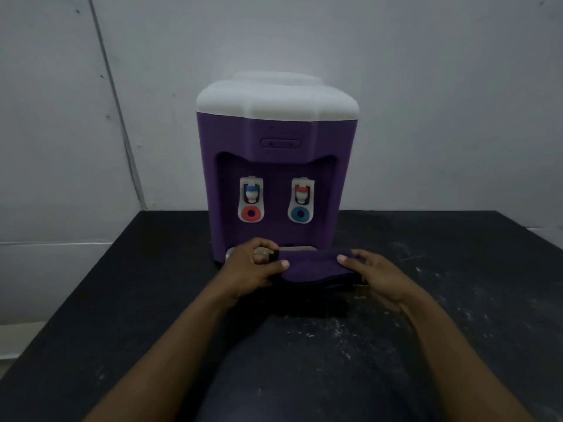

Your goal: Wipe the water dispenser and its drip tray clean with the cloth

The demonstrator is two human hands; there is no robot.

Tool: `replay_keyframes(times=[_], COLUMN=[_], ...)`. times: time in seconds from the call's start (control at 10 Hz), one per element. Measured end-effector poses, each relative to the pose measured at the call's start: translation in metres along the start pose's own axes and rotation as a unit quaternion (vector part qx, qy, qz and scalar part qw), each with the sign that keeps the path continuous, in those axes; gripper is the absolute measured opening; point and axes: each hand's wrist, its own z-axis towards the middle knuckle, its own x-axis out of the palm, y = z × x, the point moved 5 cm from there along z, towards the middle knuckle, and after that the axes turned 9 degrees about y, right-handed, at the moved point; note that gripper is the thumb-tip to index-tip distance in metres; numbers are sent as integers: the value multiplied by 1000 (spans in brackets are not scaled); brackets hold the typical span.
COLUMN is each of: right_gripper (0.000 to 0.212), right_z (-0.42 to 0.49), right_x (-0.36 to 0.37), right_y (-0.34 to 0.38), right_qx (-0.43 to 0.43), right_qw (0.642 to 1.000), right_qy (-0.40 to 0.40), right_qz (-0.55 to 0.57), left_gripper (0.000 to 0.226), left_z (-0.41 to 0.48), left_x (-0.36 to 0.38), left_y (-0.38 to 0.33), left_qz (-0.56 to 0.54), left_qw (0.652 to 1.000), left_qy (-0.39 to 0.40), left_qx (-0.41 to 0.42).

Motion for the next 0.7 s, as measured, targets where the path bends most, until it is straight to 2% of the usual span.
replay_keyframes(times=[0.1, 0.2, 0.3, 0.5, 0.6, 0.7], right_gripper=[37, 45, 49, 40, 37, 42], right_z=[-10, -15, -14, -5, -3, -3], right_x=[-43, -75, -98, -113, -107, -102], right_y=[-13, -21, -24, -23, -27, -23], right_qx=[28, 28, 14, -18, -21, -30], right_qw=[994, 986, 974, 930, 913, 869], right_qy=[-82, -154, -228, -300, -301, -343], right_qz=[59, 55, -7, -211, -276, -356], left_gripper=[30, 32, 32, 29, 28, 28], left_z=[24, 46, 66, 86, 86, 85], left_x=[50, 84, 107, 131, 133, 133], left_y=[7, 7, 4, 8, 1, -11], left_qz=[23, 78, 126, 226, 350, 459], left_qw=[999, 994, 987, 961, 920, 866], left_qy=[-5, -28, -53, -85, -93, -98], left_qx=[33, 68, 90, 134, 151, 171])
